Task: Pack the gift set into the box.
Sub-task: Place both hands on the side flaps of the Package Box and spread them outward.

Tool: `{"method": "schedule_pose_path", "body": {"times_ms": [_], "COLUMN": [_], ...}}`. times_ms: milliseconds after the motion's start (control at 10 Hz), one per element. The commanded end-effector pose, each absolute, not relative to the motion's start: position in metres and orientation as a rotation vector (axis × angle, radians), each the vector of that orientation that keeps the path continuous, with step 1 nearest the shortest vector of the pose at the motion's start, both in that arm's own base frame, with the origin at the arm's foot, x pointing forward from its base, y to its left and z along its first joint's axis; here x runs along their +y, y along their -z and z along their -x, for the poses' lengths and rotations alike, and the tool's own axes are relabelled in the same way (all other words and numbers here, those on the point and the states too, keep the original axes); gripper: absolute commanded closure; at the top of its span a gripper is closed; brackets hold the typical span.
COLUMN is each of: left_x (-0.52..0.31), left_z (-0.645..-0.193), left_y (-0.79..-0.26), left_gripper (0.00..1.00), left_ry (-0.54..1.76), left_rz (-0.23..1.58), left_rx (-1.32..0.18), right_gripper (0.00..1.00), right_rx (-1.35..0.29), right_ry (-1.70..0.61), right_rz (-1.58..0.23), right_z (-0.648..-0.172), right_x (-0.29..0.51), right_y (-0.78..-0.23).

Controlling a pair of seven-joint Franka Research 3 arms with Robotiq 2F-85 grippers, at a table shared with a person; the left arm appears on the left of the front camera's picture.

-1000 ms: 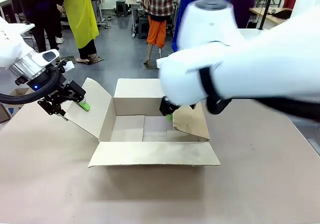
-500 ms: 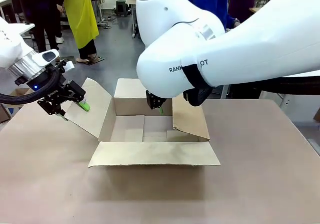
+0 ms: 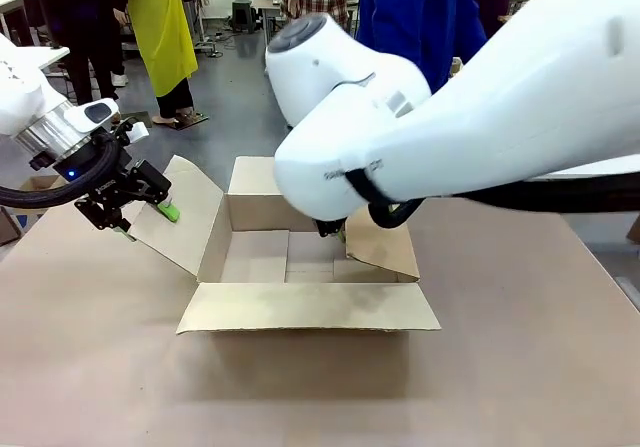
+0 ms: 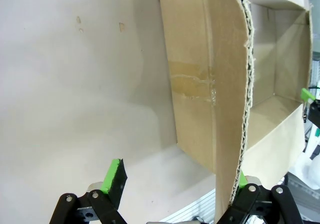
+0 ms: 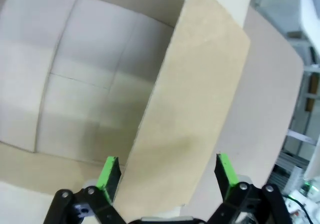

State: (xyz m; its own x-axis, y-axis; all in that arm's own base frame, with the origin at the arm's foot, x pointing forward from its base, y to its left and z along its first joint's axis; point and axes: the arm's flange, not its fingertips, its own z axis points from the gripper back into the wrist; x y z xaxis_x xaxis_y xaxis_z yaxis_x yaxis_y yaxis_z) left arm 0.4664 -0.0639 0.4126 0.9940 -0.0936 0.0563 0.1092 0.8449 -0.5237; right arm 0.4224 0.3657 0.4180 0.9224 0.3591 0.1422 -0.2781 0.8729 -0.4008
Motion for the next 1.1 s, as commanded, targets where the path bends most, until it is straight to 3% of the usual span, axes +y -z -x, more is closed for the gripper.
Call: {"method": "schedule_pose_path", "body": {"times_ms": [0,1000], "left_x": [-0.063,-0.063], "left_z": [-0.465,-0.465], "left_y": [-0.415,-0.415], "left_gripper": [0.0,0.0], "left_ry": [0.1,0.1], "left_rz": [0.542,0.542], "left_rx": [-0.029,-0.029], "right_gripper": [0.0,0.0], "right_rx": [-0.212,-0.207], "right_ry": [-0.302,-0.242], "right_rz": [0.461,0.508], "right_z": [-0.478,-0.481], "right_x": [0.411,0.377], "right_y": [-0.399,-0.4]}}
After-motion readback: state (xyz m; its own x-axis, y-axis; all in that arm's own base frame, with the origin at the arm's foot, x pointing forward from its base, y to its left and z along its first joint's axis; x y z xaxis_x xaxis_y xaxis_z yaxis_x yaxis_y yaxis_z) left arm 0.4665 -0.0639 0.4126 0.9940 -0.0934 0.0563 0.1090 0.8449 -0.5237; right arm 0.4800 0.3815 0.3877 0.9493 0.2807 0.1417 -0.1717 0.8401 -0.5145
